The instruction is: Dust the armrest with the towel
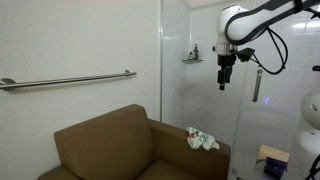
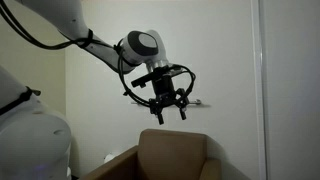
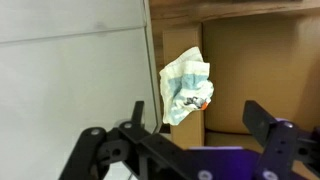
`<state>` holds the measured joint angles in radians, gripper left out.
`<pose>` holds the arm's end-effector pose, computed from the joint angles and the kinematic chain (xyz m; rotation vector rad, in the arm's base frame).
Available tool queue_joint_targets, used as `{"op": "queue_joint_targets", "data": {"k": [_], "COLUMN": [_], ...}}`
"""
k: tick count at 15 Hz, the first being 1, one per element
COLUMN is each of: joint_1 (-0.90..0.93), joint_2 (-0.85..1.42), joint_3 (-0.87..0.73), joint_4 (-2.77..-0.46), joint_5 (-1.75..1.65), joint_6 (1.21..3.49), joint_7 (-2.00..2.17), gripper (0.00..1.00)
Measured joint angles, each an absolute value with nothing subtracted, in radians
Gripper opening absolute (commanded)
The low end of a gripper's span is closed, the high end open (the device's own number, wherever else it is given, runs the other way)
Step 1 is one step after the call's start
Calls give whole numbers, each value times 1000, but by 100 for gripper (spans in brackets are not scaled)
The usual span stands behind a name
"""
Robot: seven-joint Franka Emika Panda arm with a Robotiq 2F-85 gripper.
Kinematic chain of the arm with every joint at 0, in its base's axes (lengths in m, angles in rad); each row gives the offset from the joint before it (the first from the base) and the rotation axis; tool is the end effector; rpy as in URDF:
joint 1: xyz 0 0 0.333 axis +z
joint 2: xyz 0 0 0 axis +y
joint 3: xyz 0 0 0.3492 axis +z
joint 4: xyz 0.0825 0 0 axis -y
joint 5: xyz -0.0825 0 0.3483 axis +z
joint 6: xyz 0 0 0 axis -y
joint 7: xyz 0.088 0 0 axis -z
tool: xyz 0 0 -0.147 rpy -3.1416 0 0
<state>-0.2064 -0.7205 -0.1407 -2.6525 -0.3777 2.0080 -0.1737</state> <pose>0.2599 -0.1342 0.4651 2.8755 0.0087 0.0190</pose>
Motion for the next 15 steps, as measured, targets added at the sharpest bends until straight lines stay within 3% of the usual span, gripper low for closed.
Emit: {"op": "queue_joint_targets", "data": {"k": [9, 15], "joint_1": [-206, -207], "joint_2": [-714, -545], "joint_3": [-157, -322], "joint_4": [-2652, -2688], "joint_5": [-378, -374], "joint_6": [2035, 2356], "joint_7": [-167, -191], "gripper": [100, 100]}}
